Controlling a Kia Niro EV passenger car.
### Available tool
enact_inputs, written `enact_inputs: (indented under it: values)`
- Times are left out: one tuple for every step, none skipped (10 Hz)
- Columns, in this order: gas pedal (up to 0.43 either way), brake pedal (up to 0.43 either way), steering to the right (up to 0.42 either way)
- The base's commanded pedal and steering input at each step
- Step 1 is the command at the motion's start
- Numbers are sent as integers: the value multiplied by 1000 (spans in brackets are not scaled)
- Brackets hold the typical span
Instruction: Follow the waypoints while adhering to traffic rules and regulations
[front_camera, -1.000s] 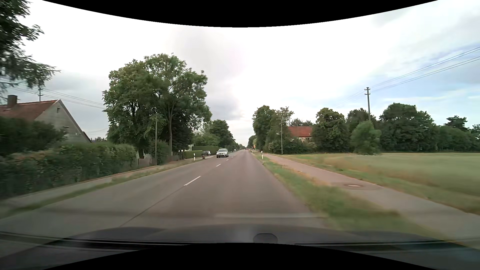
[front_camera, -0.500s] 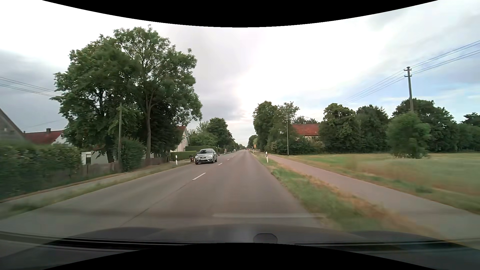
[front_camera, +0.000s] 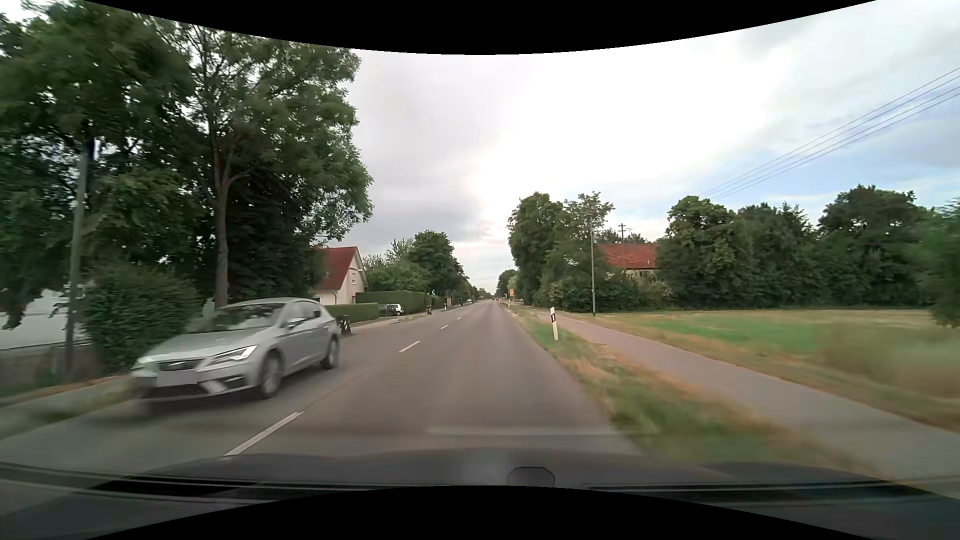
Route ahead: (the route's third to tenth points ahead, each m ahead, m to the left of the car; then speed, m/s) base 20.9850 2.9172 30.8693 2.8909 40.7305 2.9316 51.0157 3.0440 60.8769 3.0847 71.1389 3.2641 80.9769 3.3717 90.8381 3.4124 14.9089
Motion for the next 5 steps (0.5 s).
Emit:
enact_inputs:
  values:
    - [169, 0, -5]
    - [169, 0, -5]
    - [169, 0, -5]
    - [169, 0, -6]
    - [169, 0, -6]
